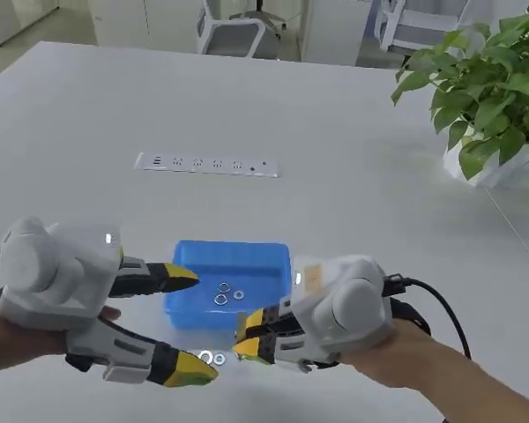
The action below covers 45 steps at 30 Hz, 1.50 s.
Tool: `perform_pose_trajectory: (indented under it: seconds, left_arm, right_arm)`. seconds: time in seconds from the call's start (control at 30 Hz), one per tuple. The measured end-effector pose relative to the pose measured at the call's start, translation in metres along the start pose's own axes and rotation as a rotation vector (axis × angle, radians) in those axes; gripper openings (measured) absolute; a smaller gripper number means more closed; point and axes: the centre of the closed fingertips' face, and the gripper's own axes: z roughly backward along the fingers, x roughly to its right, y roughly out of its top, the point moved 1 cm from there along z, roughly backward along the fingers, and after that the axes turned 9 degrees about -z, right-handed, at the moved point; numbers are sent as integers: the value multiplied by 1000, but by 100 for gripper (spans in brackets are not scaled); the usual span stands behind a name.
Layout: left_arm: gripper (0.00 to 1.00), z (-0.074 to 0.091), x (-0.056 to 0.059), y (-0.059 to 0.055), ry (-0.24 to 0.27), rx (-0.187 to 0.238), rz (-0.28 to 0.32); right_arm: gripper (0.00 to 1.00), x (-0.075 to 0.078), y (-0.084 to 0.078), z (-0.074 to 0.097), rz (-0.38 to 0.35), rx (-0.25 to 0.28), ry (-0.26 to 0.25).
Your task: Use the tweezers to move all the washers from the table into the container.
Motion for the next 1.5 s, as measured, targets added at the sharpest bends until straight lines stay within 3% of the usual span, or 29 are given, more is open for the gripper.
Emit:
perform_pose_trajectory:
  seconds: [0.4,0.73,1.0,1.5]
  left_arm:
    - [99,12,-4,-4,62,-1,24]
    - [99,18,-4,-2,91,13,49]
    - [99,21,-1,-1,107,17,60]
    - [99,22,0,-4,137,16,78]
  right_arm:
    - [6,3,25,21,43,20,2]
    - [6,15,42,32,62,35,-7]
    - [6,35,53,38,81,58,-35]
    - [7,77,42,29,81,61,-96]
